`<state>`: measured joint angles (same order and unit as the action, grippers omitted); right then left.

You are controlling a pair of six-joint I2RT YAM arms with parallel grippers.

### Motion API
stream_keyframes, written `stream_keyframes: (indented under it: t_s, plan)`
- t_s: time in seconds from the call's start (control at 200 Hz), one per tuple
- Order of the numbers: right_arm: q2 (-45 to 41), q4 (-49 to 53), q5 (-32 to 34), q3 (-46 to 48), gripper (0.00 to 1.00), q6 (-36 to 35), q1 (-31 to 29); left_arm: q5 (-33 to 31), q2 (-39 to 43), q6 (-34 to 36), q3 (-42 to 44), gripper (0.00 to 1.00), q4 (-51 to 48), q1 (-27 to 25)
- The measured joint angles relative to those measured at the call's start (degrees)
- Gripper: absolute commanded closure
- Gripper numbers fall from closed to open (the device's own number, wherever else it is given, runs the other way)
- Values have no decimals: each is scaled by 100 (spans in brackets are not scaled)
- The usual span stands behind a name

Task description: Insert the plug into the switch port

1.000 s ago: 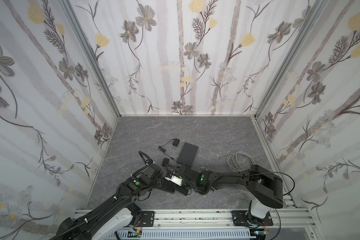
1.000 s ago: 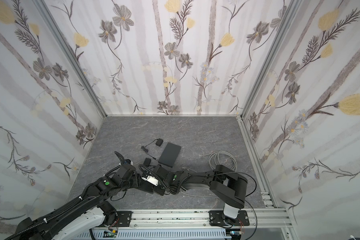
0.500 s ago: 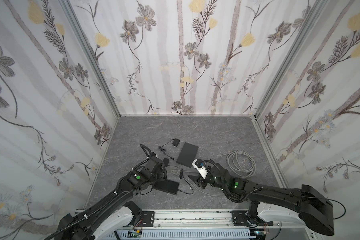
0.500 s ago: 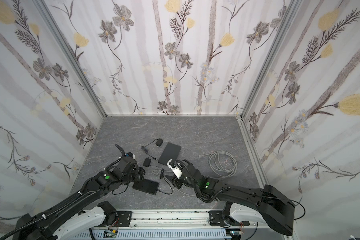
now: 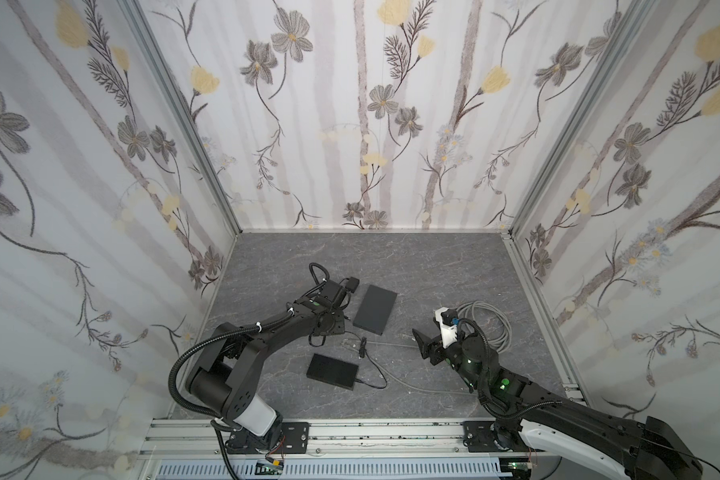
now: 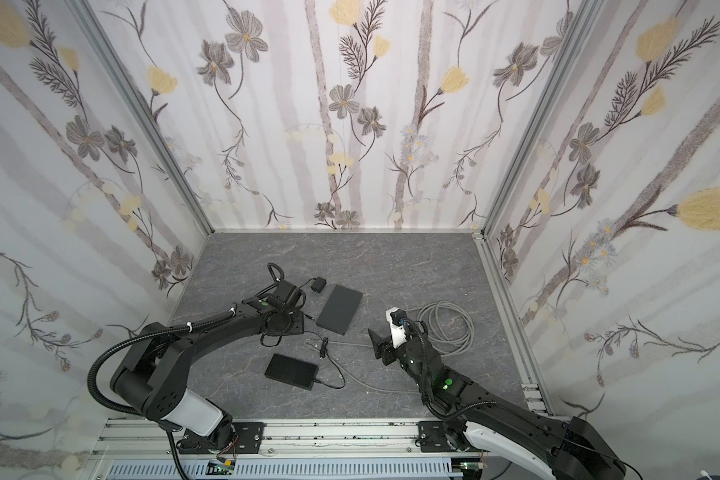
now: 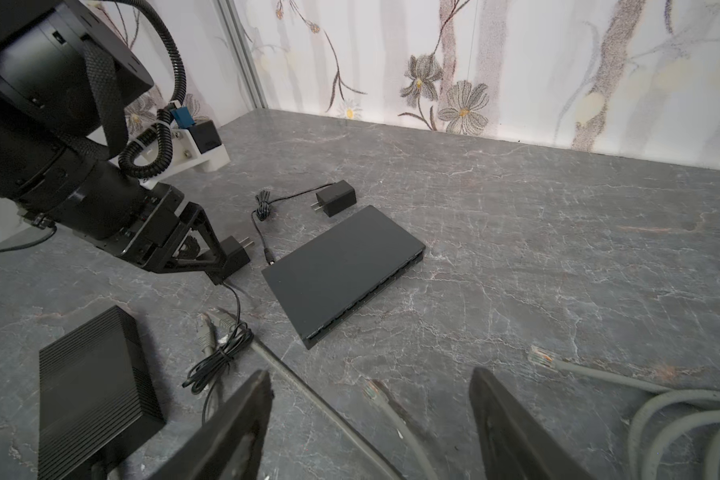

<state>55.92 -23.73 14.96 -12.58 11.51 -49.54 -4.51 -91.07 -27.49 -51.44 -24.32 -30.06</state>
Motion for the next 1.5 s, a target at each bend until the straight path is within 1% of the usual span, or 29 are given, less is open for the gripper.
stream_keyframes:
  t_s: [0.095, 0.17, 0.235, 0.4, 0.57, 0.695, 0.809, 1.004, 1.134, 1.274, 1.374, 1.499]
  plan:
    - [125, -83, -4, 83, 26, 0, 0, 0, -105, 50, -66, 62, 31, 79]
    - [210, -186, -7, 155, 26, 0, 4, 13, -98, 81, -68, 64, 61, 144]
    - [243, -269, -13, 205, 26, 0, 4, 44, -57, 114, -4, 63, 195, 240]
    - [243, -448, -133, 341, 26, 0, 4, 330, 20, 103, 238, 54, 616, 496]
    - [168, -568, -157, 470, 25, 0, 4, 575, -184, 57, 275, 47, 1012, 533]
    - [109, -664, -157, 540, 25, -2, 4, 699, -234, 17, 361, 47, 964, 529]
    - [90, -772, -157, 549, 25, -2, 4, 713, -260, -13, 367, 51, 1005, 529]
    - [35, -774, -162, 575, 25, -4, 4, 586, -179, -20, 433, 65, 975, 551]
    - [7, -772, -177, 584, 25, -4, 4, 367, 146, -57, 555, 68, 702, 734]
    - [0, -772, -179, 584, 25, -4, 4, 258, 887, -116, 680, 70, 601, 1091]
    - [-9, -769, -225, 584, 25, -4, 4, 243, 1440, -155, 750, 69, 597, 1486]
    - [-33, -769, -262, 586, 25, -7, 4, 240, 1982, -313, 874, 68, 584, 2166]
